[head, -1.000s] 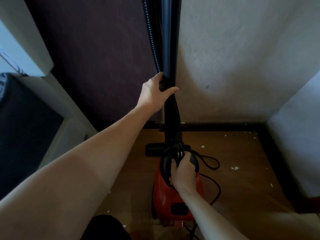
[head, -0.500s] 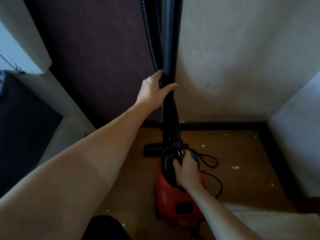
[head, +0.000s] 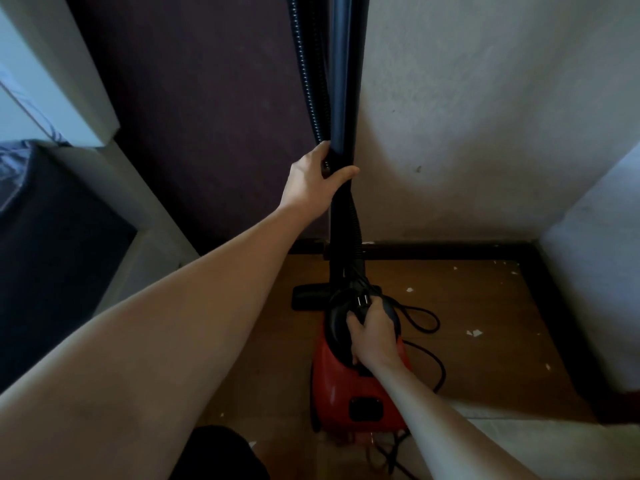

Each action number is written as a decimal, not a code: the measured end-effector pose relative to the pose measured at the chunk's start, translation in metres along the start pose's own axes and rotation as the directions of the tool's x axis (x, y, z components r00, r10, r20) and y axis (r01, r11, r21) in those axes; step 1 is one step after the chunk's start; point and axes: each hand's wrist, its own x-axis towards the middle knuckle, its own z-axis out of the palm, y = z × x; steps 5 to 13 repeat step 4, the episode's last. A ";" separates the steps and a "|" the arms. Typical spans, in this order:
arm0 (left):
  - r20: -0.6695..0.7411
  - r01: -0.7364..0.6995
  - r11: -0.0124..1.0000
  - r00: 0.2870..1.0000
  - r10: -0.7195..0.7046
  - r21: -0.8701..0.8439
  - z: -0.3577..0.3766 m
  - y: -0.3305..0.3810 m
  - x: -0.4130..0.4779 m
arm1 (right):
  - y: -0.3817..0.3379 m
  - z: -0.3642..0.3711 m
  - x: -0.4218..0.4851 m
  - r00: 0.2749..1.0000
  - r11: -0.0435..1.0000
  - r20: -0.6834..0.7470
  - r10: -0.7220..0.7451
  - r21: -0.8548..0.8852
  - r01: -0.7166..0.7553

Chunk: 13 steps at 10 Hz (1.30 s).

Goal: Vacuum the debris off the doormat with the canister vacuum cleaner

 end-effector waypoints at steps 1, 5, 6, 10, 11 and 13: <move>-0.026 0.025 1.000 0.999 -0.025 0.008 0.002 0.010 -0.012 | -0.004 -0.002 -0.001 0.999 0.999 0.010 0.038 -0.026 -0.038; 0.094 -0.096 0.775 0.994 0.047 0.625 -0.013 0.007 -0.072 | -0.015 -0.019 -0.005 0.992 0.818 -0.052 -0.118 -0.572 0.068; 0.094 -0.096 0.775 0.994 0.047 0.625 -0.013 0.007 -0.072 | -0.015 -0.019 -0.005 0.992 0.818 -0.052 -0.118 -0.572 0.068; 0.094 -0.096 0.775 0.994 0.047 0.625 -0.013 0.007 -0.072 | -0.015 -0.019 -0.005 0.992 0.818 -0.052 -0.118 -0.572 0.068; 0.094 -0.096 0.775 0.994 0.047 0.625 -0.013 0.007 -0.072 | -0.015 -0.019 -0.005 0.992 0.818 -0.052 -0.118 -0.572 0.068; 0.094 -0.096 0.775 0.994 0.047 0.625 -0.013 0.007 -0.072 | -0.015 -0.019 -0.005 0.992 0.818 -0.052 -0.118 -0.572 0.068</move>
